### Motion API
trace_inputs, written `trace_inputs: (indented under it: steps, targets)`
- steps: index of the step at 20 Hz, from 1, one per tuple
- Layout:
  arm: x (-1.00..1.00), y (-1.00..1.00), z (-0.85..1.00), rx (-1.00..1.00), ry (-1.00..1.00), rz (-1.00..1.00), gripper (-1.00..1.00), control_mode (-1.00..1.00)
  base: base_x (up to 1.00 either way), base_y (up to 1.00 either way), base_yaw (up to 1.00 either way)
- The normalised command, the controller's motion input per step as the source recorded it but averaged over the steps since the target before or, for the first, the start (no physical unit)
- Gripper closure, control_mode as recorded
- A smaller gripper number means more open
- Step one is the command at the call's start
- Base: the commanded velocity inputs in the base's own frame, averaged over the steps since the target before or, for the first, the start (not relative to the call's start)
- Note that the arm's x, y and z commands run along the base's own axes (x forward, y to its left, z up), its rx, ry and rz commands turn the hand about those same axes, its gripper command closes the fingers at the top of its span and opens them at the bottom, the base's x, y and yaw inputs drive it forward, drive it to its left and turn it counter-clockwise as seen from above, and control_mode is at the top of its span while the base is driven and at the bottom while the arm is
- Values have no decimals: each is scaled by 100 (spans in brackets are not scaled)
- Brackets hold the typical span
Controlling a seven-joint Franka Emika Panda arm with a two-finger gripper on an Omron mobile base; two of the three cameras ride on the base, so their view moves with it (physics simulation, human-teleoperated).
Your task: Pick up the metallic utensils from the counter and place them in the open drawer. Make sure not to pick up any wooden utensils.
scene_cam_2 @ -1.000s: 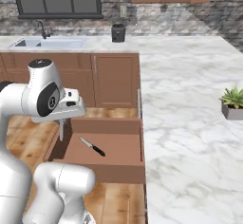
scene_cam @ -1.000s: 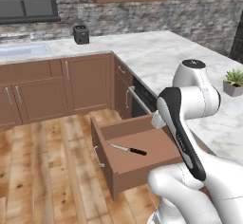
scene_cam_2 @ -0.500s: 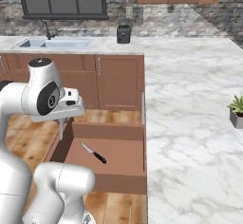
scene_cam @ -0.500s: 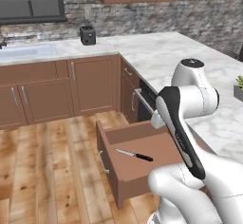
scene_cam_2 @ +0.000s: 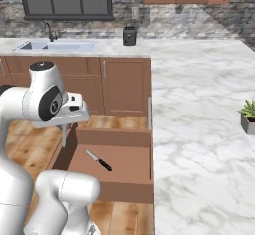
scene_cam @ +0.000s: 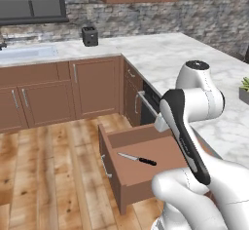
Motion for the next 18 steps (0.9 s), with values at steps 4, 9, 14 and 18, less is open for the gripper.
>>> trace_inputs:
  steps: [4,9,14,18]
  targets:
    - [0,0,0,0,0,0,100,100,0,0,0]
    - [0,0,0,0,0,0,100,100,0,0,0]
    - [22,1,0,0,9,0,100,-100,0,0,0]
    - [68,0,-3,0,36,0,100,-100,0,0,0]
